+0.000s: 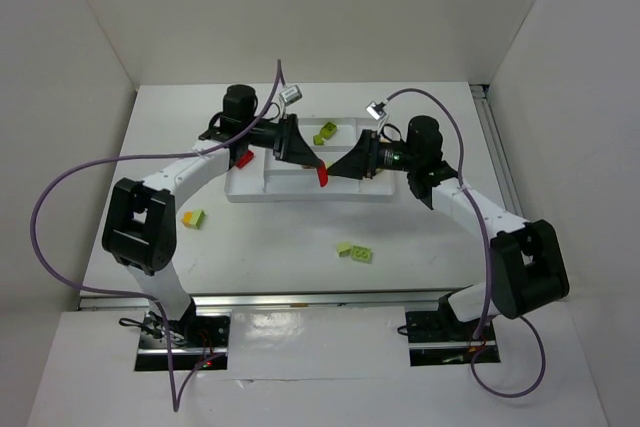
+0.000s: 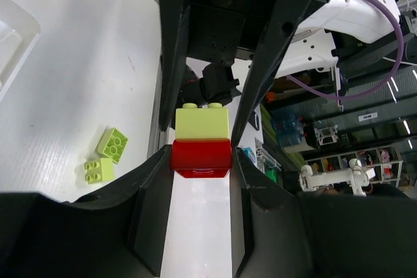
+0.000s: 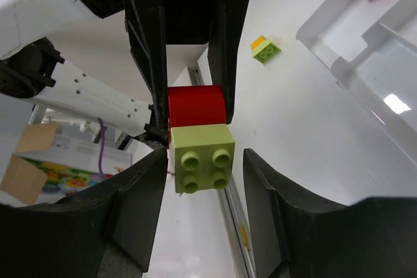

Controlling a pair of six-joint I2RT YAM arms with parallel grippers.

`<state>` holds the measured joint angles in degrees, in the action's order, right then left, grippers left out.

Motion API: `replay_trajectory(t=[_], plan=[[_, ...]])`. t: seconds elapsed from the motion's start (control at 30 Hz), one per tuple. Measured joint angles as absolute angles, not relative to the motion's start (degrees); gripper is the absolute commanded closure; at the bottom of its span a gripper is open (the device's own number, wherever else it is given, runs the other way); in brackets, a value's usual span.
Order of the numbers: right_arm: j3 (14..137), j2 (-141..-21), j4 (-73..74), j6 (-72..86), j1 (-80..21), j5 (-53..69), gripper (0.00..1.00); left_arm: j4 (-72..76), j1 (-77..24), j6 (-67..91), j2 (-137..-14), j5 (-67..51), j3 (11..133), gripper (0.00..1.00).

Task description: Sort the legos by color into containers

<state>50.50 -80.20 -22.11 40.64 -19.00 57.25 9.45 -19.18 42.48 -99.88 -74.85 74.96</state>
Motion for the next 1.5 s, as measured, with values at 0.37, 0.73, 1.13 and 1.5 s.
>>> replay_trajectory(t=[0.37, 0.73, 1.13, 1.5], plan=[[49.47, -80.84, -23.55, 42.24, -18.59, 57.84, 0.82, 9.34, -19.00, 41.78, -99.81, -74.81, 74.46, 1.00], [46.04, -74.50, -9.04, 36.18, -10.39, 44.93, 0.85, -5.72, -11.46, 34.39, -97.14, -68.38, 74.61, 1.00], [54.96, -78.19, 9.41, 28.80, -19.62, 18.09, 0.82, -33.43, -6.42, 28.67, -106.87, -16.49, 91.22, 1.00], [55.75, -80.64, 11.20, 27.57, -22.68, 13.06, 0.81, -40.97, -9.45, 28.88, -114.24, 2.72, 95.26, 0.56]])
